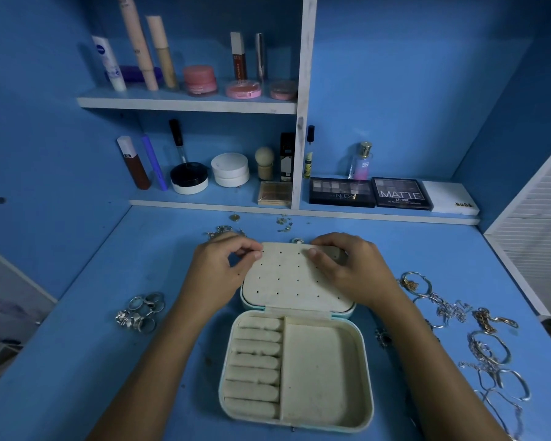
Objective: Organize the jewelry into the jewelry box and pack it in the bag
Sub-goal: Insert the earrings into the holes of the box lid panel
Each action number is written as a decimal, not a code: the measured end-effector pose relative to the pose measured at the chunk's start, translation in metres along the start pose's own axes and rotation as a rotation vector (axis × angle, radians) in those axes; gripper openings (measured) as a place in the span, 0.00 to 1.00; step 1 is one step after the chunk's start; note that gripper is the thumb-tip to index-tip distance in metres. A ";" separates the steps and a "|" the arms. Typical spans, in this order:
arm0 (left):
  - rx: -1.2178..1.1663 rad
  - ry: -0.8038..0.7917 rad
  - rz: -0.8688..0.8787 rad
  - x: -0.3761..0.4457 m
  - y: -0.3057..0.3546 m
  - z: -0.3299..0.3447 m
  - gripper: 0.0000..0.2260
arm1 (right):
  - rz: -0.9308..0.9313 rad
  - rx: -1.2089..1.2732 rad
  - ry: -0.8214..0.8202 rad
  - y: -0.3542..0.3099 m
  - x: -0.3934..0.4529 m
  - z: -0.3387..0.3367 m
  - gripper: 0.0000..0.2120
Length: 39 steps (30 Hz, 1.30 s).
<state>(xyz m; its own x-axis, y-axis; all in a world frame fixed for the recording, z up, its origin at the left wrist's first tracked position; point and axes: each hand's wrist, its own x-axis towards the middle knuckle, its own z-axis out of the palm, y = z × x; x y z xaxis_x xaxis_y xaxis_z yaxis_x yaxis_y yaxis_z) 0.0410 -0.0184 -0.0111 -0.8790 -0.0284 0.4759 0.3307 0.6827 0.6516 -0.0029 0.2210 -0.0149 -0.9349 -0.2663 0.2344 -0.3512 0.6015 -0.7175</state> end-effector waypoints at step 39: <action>-0.246 -0.083 -0.385 0.002 -0.001 0.008 0.07 | 0.023 -0.042 -0.013 -0.007 0.018 -0.001 0.09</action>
<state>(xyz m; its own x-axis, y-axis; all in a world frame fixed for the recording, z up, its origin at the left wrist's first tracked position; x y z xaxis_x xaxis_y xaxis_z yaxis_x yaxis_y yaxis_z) 0.0367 -0.0134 -0.0152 -0.9751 -0.1804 0.1289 0.0373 0.4397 0.8974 -0.0169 0.2127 -0.0049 -0.9422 -0.2615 0.2093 -0.3315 0.6384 -0.6946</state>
